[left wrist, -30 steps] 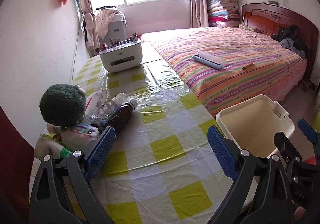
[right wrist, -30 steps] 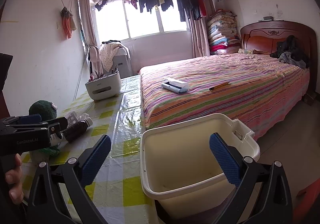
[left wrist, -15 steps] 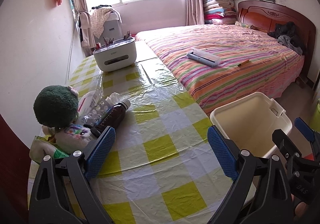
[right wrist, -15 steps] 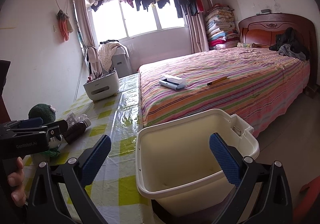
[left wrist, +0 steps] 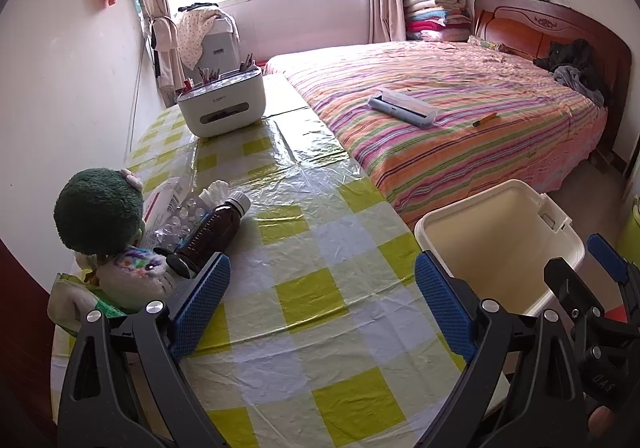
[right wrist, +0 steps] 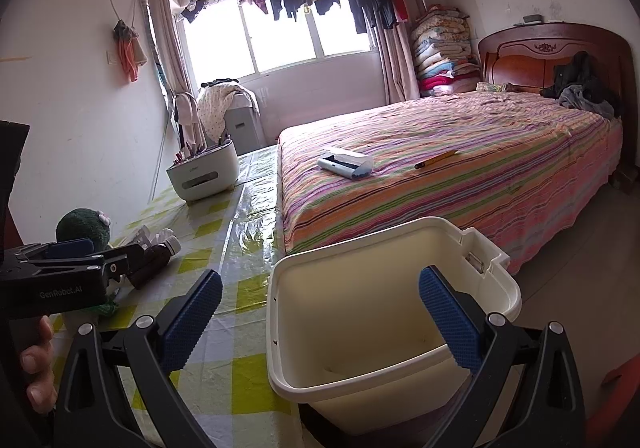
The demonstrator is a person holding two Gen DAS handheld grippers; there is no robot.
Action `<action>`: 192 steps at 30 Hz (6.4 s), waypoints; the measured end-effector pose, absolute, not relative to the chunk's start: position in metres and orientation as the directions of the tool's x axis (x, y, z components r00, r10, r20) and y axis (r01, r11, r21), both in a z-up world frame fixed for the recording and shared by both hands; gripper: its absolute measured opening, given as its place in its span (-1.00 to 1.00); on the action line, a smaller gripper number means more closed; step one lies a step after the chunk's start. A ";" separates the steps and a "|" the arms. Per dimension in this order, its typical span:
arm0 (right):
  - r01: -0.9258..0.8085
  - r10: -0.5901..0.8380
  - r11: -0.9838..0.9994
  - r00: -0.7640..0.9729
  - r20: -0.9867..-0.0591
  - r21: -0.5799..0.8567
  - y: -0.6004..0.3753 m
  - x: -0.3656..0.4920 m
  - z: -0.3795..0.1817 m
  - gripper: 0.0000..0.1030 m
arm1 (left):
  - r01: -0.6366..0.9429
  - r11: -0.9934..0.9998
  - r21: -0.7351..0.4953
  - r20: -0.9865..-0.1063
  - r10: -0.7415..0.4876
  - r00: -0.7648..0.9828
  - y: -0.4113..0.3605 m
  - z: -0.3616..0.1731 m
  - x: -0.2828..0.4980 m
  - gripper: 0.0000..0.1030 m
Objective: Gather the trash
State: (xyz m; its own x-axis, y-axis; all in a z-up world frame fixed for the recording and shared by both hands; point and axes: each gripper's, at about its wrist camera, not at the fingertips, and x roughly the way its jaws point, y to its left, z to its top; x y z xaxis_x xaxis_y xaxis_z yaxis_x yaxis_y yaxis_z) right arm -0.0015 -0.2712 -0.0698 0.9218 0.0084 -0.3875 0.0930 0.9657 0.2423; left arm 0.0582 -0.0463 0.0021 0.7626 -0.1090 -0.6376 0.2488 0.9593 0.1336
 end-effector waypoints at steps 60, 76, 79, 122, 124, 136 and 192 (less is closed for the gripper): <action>0.088 0.023 0.965 0.910 -0.414 0.246 -0.269 0.004 -0.072 0.87 | 0.270 0.954 0.134 -0.660 -0.118 0.742 -0.050 -0.005 0.057 0.79; 0.084 0.021 0.970 0.906 -0.422 0.229 -0.261 0.005 -0.074 0.87 | 0.269 0.955 0.124 -0.659 -0.123 0.742 -0.039 -0.002 0.052 0.79; 0.082 0.019 0.972 0.905 -0.425 0.219 -0.257 0.005 -0.074 0.87 | 0.267 0.956 0.122 -0.657 -0.124 0.744 -0.036 -0.001 0.050 0.79; 0.066 0.033 0.975 0.900 -0.434 0.211 -0.255 0.009 -0.075 0.87 | 0.270 0.953 0.137 -0.674 -0.110 0.730 -0.041 -0.010 0.058 0.79; 0.067 0.033 0.975 0.901 -0.432 0.213 -0.255 0.008 -0.076 0.87 | 0.269 0.953 0.140 -0.673 -0.108 0.731 -0.042 -0.011 0.058 0.79; 0.054 0.051 0.971 0.904 -0.423 0.232 -0.258 0.010 -0.073 0.87 | 0.251 0.957 0.146 -0.664 -0.094 0.742 -0.041 -0.006 0.058 0.79; -0.678 0.666 0.721 0.620 -0.416 0.143 0.012 0.182 0.010 0.87 | -0.247 0.920 -0.304 -0.673 -0.024 0.739 0.219 -0.013 0.087 -0.45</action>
State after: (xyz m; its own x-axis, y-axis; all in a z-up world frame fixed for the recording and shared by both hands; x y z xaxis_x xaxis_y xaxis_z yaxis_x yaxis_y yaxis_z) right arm 0.1823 0.0115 0.0102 0.6198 0.6657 -0.4155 -0.6782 0.7208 0.1432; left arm 0.0866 0.2188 -0.0129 0.7393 -0.0238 -0.6729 -0.2475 0.9198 -0.3044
